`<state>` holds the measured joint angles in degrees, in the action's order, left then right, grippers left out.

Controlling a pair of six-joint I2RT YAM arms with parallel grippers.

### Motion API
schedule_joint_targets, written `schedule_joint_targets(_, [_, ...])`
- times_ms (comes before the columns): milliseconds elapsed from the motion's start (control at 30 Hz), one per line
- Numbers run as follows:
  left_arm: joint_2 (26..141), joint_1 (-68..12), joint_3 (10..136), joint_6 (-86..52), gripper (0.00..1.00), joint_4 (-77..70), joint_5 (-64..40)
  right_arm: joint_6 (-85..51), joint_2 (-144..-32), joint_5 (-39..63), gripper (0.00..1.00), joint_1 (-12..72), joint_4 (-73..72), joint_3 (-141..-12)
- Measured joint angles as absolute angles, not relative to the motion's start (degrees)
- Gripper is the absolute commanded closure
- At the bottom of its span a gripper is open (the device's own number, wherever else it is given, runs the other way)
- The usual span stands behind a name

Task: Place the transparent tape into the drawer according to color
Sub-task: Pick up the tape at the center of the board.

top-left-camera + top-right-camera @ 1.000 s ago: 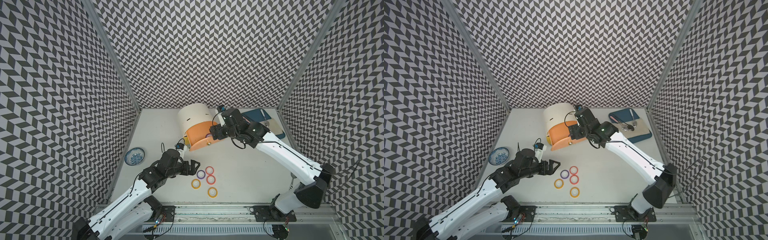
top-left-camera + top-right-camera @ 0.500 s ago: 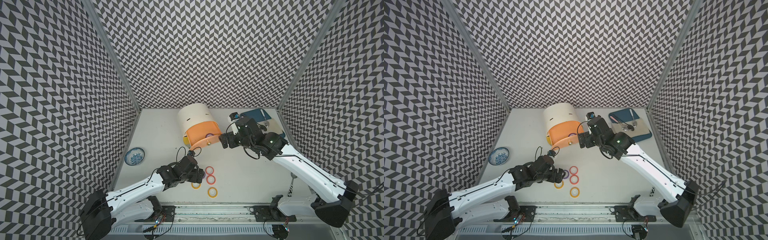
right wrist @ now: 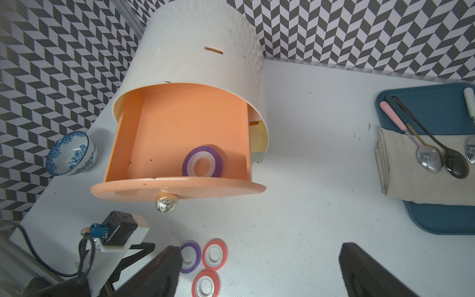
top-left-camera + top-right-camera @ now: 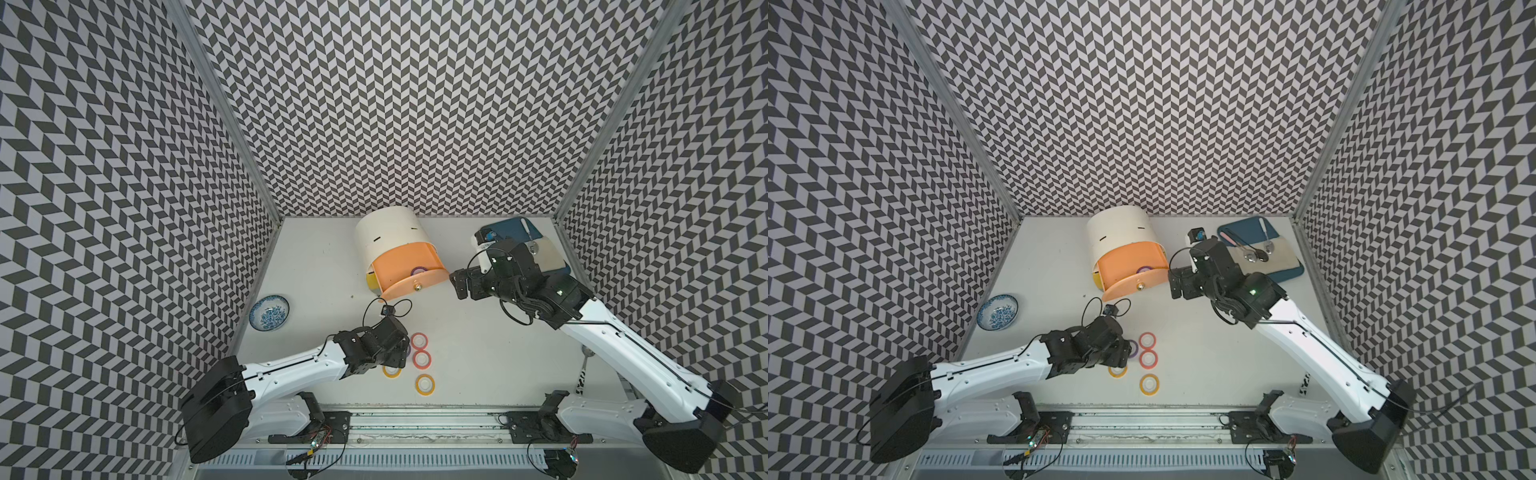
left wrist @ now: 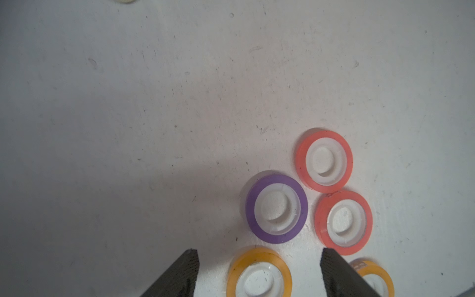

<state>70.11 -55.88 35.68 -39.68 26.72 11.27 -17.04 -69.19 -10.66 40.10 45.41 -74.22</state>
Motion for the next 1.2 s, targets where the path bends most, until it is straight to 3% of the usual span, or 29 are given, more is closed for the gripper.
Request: schedule_joint_targets(1200, [84.07,-55.9,39.09,-37.23,0.44,23.16,14.79,-18.7,-66.7,-8.71,0.0,39.55,44.27,-67.75])
